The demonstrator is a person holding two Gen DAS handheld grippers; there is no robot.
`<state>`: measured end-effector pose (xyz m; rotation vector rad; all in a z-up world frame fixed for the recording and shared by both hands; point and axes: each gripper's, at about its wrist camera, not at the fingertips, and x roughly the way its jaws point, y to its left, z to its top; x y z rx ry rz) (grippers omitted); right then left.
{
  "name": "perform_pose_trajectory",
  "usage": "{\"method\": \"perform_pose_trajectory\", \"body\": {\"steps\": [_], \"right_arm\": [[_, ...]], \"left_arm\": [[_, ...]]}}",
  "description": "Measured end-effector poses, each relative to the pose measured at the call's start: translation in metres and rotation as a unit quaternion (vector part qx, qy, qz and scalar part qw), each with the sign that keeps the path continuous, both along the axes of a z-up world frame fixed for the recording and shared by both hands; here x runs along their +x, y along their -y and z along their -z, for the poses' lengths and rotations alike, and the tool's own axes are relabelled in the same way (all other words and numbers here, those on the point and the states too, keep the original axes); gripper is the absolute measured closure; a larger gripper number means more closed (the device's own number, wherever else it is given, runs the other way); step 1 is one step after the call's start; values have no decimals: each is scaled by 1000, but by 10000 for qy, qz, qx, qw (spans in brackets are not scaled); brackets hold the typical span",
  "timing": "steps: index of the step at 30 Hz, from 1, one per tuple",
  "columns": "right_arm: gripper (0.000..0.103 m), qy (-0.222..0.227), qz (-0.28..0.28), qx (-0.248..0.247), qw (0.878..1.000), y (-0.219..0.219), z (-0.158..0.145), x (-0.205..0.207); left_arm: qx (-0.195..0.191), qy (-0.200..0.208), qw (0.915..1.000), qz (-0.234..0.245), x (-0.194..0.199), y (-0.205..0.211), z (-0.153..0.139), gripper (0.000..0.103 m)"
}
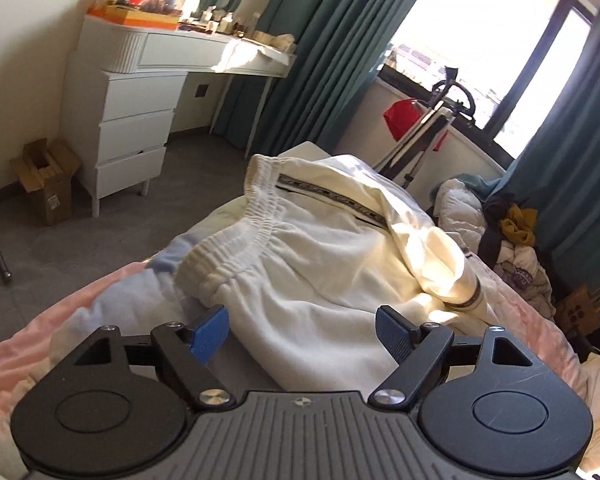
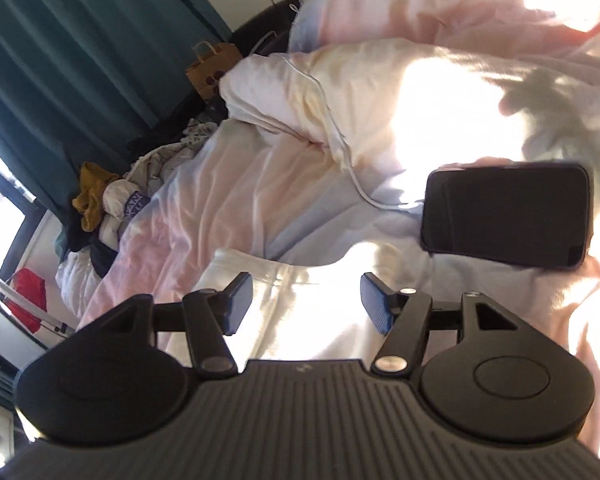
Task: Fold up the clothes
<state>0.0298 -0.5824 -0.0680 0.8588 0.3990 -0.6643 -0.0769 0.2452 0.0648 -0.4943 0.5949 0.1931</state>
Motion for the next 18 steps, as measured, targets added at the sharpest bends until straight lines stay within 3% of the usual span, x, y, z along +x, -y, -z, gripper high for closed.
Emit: {"method": "perform_pose_trajectory", "body": {"steps": [9, 13, 18], "right_arm": [[40, 257, -1136, -836, 9897, -57, -42, 3], [40, 502, -1784, -1031, 9772, -87, -57, 2], [40, 795, -2654, -1394, 9507, -126, -69, 1]], "left_arm": [[720, 123, 9943, 775, 24, 81, -1, 20], [854, 104, 9909, 1034, 37, 106, 14, 20], [886, 186, 9874, 1298, 51, 131, 20, 20]]}}
